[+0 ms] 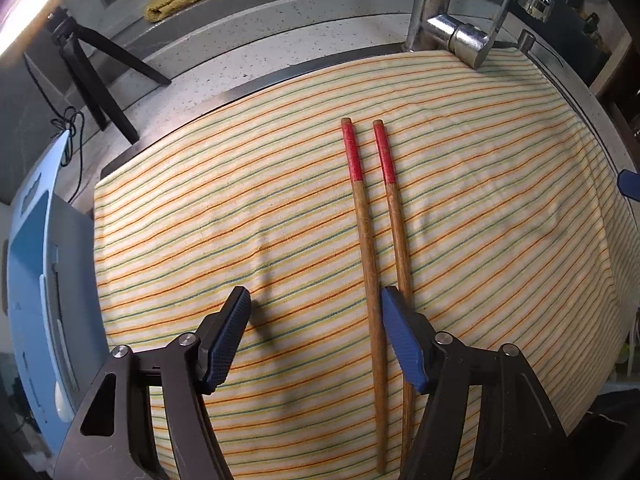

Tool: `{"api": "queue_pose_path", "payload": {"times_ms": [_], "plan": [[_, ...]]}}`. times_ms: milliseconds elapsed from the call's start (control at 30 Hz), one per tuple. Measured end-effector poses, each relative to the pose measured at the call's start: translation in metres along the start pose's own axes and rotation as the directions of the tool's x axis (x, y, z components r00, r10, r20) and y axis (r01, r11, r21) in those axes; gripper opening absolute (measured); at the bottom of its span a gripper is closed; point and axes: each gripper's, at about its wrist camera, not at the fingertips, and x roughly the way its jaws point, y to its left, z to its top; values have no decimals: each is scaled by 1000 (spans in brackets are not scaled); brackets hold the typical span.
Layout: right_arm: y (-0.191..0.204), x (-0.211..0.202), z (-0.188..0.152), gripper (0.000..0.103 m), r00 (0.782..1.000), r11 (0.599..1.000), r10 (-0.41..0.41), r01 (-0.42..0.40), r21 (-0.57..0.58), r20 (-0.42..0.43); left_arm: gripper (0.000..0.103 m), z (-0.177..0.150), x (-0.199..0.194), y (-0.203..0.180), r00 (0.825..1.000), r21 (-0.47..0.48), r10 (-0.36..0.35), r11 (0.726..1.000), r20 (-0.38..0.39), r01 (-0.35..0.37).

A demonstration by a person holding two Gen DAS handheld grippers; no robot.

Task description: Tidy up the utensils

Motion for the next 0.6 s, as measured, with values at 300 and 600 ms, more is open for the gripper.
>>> {"api": "queue_pose_path", "payload": {"times_ms": [300,600], "plan": [[22,29,4,57,998,999,32,-33,-13,-59,24,-9,-4,27,998,-90,-62,994,30,65],[60,83,12,47,982,997,57,-64,-34,-178,18,-18,-8,38,994,-167,-88,981,63,98]]}}
